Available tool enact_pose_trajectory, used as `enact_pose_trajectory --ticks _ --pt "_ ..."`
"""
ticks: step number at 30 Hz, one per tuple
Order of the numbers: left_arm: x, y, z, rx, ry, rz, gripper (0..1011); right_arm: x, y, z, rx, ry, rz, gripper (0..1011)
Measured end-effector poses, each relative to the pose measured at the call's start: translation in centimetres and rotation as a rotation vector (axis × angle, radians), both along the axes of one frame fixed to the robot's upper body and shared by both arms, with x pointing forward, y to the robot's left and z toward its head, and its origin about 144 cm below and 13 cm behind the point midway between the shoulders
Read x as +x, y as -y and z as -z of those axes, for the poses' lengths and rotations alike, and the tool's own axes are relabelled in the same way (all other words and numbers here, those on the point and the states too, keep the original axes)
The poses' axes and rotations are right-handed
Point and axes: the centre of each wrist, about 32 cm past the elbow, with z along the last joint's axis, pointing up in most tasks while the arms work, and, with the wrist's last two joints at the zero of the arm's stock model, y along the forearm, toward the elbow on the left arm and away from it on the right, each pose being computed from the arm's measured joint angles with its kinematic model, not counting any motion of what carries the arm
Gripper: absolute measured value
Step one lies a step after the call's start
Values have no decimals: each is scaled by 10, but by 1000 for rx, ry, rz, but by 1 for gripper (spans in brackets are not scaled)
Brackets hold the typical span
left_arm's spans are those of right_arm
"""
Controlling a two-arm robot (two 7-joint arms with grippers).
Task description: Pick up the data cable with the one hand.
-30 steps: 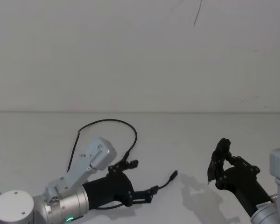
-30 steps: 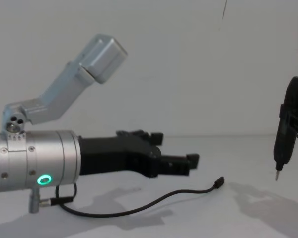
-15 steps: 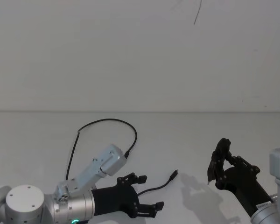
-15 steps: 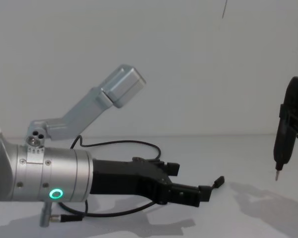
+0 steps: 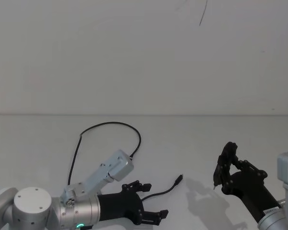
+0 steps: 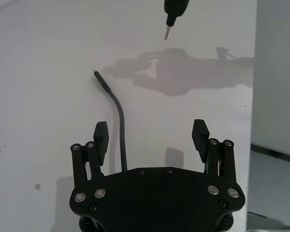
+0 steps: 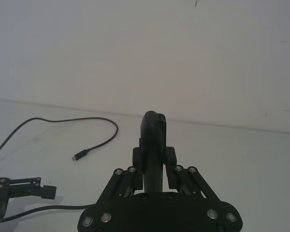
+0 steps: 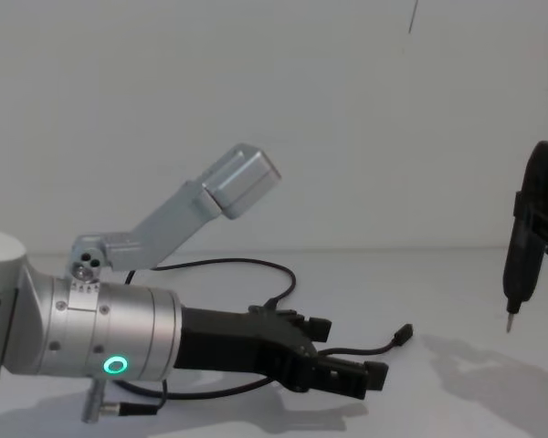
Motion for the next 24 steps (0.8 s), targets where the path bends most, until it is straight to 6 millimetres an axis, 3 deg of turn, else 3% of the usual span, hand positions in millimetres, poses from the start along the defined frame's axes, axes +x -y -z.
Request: enact_pose_trajectory --ticks 10,20,24 --pt "7 6 4 23 7 3 1001 0 0 0 0 0 0 269" --pt "13 10 6 37 13 5 781 0 0 0 0 0 0 269" --pt "14 11 6 40 14 6 630 0 0 0 0 0 0 269"
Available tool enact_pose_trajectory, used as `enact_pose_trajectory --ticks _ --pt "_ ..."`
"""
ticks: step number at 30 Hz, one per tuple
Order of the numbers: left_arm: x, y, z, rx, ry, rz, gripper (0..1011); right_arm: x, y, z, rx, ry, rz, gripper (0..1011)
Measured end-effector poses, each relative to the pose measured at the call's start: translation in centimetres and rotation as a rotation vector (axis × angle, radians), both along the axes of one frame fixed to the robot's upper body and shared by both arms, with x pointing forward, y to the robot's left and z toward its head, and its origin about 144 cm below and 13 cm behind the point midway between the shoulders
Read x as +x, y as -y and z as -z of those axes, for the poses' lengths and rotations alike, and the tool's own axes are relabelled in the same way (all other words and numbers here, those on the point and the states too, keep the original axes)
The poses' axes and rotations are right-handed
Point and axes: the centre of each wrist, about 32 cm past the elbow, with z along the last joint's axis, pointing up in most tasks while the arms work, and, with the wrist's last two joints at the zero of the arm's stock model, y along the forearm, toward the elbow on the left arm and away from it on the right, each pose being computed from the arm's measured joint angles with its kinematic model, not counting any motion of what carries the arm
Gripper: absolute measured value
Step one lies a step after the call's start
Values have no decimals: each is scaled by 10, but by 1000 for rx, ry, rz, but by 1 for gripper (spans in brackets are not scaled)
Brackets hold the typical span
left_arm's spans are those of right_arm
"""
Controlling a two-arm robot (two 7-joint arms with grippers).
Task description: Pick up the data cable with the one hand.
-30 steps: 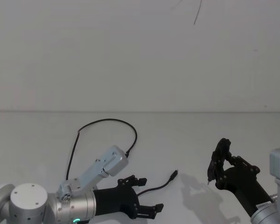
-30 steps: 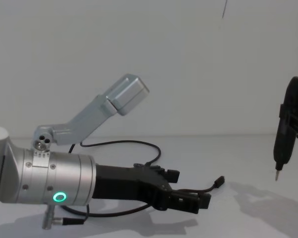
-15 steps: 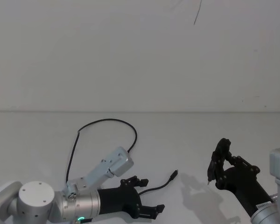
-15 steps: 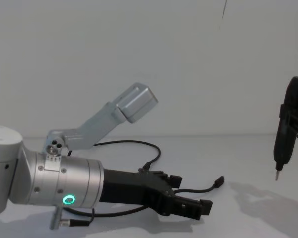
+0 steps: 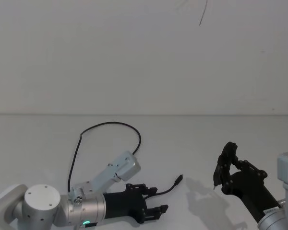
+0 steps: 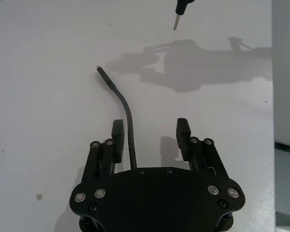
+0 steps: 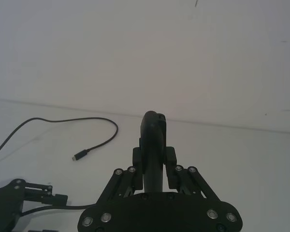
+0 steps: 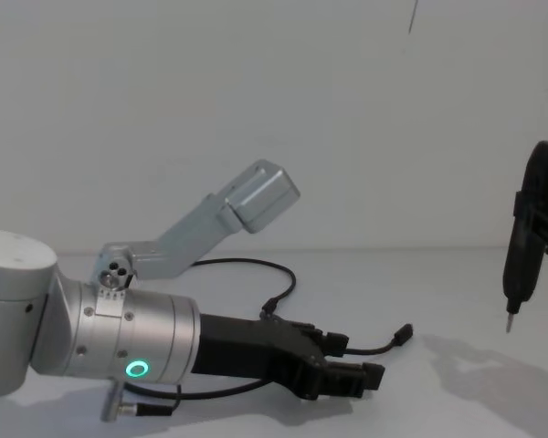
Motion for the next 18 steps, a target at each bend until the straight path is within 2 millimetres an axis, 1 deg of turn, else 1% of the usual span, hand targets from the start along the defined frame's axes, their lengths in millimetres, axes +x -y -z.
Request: enact_pose_trajectory --ticks 1,3,4,5,6,7,10,12,14,15,18 --pt "0 0 0 0 0 0 630 0 0 0 0 0 0 269" --pt "1 0 0 2 1 1 526 0 0 0 0 0 0 269" --pt "1 1 0 2 1 1 510 0 0 0 0 0 0 269" --pt "1 1 0 3 1 1 467 0 0 0 0 0 0 269" --pt "1 1 0 3 1 1 467 0 0 0 0 0 0 269" --pt "1 1 1 4 1 1 400 0 0 0 0 0 0 269" --pt "2 1 1 4 2 1 322 0 0 0 0 0 0 269" --pt "2 1 1 5 2 1 246 0 0 0 0 0 0 269" --pt "2 1 1 6 2 1 229 0 0 0 0 0 0 269" --pt "2 1 1 6 2 1 175 0 0 0 0 0 0 269" --pt "2 1 1 6 2 2 98 0 0 0 0 0 0 269"
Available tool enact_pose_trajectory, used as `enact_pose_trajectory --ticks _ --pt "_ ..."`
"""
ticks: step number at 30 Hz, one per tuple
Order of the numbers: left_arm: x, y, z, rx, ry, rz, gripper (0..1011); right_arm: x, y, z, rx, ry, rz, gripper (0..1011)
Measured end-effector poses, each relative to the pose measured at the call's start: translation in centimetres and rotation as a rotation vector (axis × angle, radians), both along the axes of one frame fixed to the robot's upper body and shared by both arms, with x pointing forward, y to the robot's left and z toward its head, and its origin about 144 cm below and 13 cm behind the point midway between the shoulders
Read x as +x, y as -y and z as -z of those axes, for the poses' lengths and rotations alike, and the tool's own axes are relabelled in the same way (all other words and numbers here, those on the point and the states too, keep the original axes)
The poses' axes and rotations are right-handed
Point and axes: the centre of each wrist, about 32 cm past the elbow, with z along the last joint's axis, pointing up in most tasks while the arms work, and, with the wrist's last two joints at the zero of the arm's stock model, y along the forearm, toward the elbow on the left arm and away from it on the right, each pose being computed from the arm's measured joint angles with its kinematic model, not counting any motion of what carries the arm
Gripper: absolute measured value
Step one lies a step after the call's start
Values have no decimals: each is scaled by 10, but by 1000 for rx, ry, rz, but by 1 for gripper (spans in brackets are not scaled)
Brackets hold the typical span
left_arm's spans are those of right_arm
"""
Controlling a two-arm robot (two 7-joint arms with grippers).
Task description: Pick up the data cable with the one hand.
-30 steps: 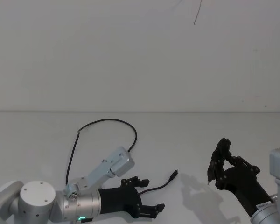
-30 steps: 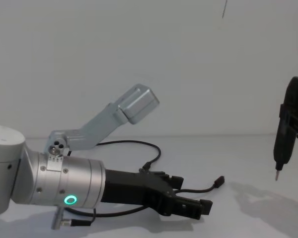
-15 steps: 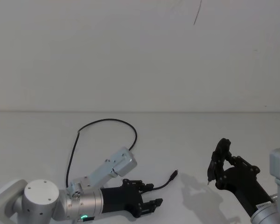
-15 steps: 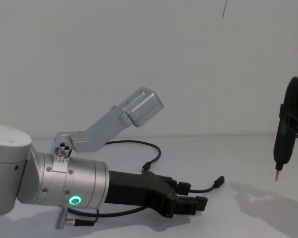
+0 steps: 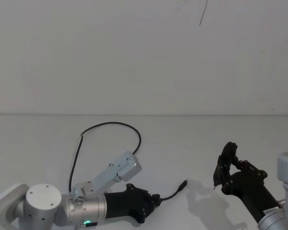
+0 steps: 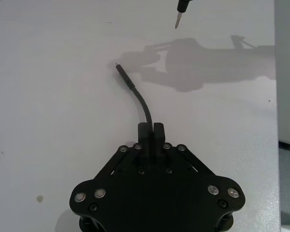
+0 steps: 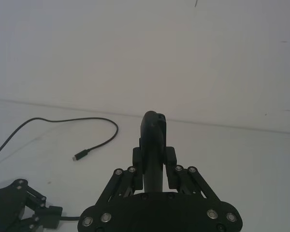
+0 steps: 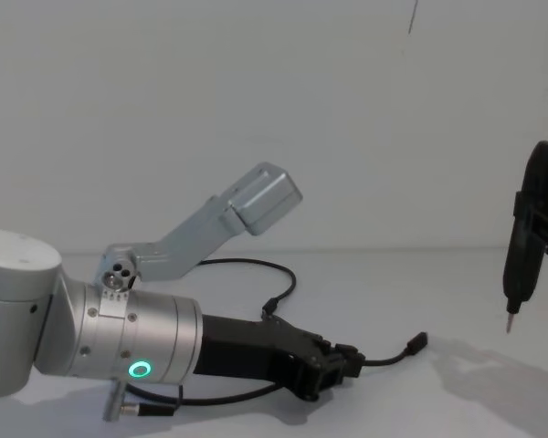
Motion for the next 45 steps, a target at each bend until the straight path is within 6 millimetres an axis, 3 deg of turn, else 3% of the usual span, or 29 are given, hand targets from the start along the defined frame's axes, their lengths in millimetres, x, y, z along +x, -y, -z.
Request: enact_pose_trajectory --ticks 3,18,45 --pt "0 0 0 0 0 1 44 0 0 0 0 0 0 269" --pt "-4 -10 -11 -58 27 18 43 0 0 0 0 0 0 269" --pt "-32 -36 -32 -96 15 59 43 0 0 0 2 -1 1 269"
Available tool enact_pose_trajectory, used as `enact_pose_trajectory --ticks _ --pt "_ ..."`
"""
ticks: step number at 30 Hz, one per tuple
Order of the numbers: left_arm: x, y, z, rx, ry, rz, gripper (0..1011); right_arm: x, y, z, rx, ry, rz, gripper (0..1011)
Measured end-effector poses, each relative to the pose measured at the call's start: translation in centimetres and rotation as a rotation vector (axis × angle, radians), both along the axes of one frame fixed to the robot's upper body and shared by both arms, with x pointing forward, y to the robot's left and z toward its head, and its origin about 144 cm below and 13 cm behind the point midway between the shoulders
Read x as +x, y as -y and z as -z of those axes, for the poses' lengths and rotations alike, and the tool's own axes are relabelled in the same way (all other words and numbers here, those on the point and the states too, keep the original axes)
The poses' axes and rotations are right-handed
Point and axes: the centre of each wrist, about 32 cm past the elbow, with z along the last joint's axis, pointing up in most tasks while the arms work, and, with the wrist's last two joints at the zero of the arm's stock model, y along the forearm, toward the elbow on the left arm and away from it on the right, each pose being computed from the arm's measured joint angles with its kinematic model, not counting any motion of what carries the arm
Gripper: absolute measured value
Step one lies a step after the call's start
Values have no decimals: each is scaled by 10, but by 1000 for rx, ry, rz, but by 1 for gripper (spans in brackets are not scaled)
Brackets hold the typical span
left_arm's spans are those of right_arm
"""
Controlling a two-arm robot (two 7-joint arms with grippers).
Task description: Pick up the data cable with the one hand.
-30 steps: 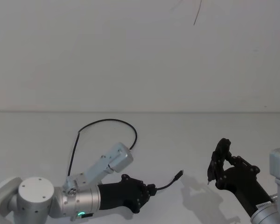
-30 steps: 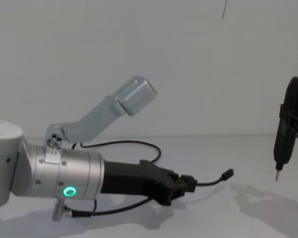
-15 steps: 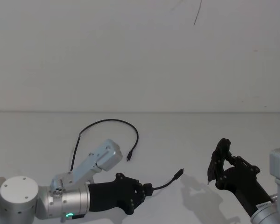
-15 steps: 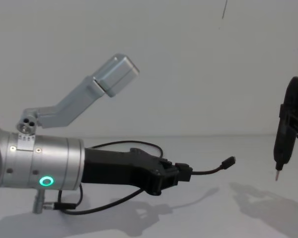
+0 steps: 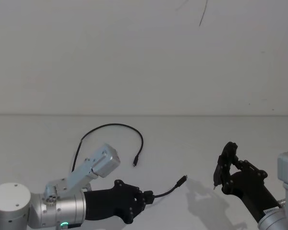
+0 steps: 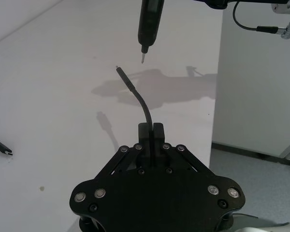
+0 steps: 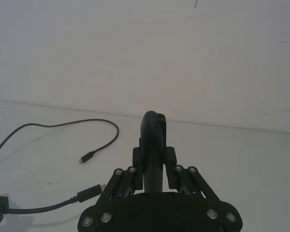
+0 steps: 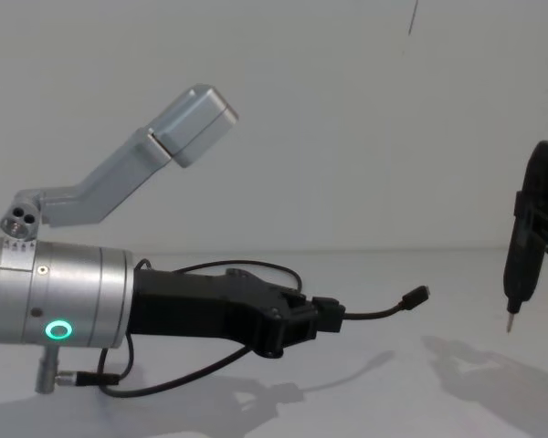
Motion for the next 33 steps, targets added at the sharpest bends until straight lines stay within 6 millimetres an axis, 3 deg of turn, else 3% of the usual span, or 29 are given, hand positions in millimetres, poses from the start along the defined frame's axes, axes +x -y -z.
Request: enact_pose_trajectory --ticks 33 --pt "-5 -4 -3 -1 -2 -1 43 10 -17 -16 167 -62 -84 269"
